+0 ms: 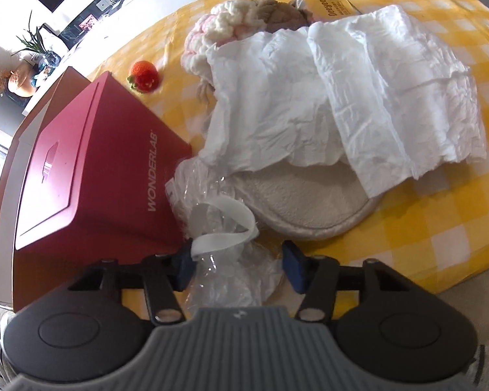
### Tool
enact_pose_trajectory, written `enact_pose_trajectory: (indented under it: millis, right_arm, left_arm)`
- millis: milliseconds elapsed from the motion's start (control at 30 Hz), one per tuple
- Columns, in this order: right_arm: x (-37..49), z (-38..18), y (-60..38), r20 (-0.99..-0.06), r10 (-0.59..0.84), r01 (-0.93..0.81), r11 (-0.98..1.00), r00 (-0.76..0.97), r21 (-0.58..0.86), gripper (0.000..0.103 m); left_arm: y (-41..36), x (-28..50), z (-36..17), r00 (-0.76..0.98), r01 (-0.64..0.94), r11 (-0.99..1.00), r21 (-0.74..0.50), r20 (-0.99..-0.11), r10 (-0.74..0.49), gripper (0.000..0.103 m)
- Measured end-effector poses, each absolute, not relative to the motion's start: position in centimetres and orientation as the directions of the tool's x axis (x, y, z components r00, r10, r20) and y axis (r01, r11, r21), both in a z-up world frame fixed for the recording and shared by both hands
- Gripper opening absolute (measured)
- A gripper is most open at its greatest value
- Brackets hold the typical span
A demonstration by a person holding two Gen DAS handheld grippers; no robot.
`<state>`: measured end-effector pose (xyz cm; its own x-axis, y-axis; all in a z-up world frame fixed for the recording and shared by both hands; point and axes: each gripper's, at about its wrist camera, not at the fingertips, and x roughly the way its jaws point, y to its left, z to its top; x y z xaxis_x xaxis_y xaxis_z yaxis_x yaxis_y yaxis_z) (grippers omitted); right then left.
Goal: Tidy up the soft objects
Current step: 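Reach the right gripper to the pile and grasp the clear ribboned plastic bag, then grasp the white cloth with the left gripper while the right gripper holds the plastic bag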
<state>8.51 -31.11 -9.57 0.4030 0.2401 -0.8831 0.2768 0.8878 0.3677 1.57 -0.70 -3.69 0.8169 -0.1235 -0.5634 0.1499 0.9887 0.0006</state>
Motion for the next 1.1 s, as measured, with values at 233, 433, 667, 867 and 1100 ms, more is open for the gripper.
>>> enact_pose_trajectory:
  millis: [233, 433, 667, 867, 1100]
  right_arm:
    - [6.1, -7.1, -32.3, -0.809, 0.355, 0.244, 0.828, 0.468, 0.505, 0.054]
    - [4.6, -5.8, -36.0, -0.574, 0.648, 0.242, 0.532, 0.501, 0.812, 0.054]
    - [3.1, -3.1, -37.4, -0.477, 0.698, 0.166, 0.467, 0.534, 0.869, 0.054]
    - [0.6, 0.0, -38.0, -0.603, 0.580, 0.095, 0.673, 0.548, 0.733, 0.054]
    - [-2.2, 2.7, -37.0, -0.808, 0.114, 0.115, 0.969, 0.578, 0.218, 0.054]
  left_arm:
    - [-1.2, 1.2, -3.5, 0.824, 0.155, 0.988, 0.025, -0.555, -0.115, 0.085]
    - [-1.7, 1.3, -3.0, 0.825, 0.148, 0.989, 0.024, -0.555, -0.110, 0.087]
    - [-3.3, 1.2, -3.1, 0.820, 0.182, 0.981, 0.067, -0.561, -0.114, 0.088]
    - [-4.7, 1.3, -3.2, 0.809, 0.212, 0.971, 0.112, -0.577, -0.110, 0.088]
    - [-6.7, 2.5, -3.0, 0.735, 0.285, 0.958, 0.039, -0.651, -0.192, 0.088]
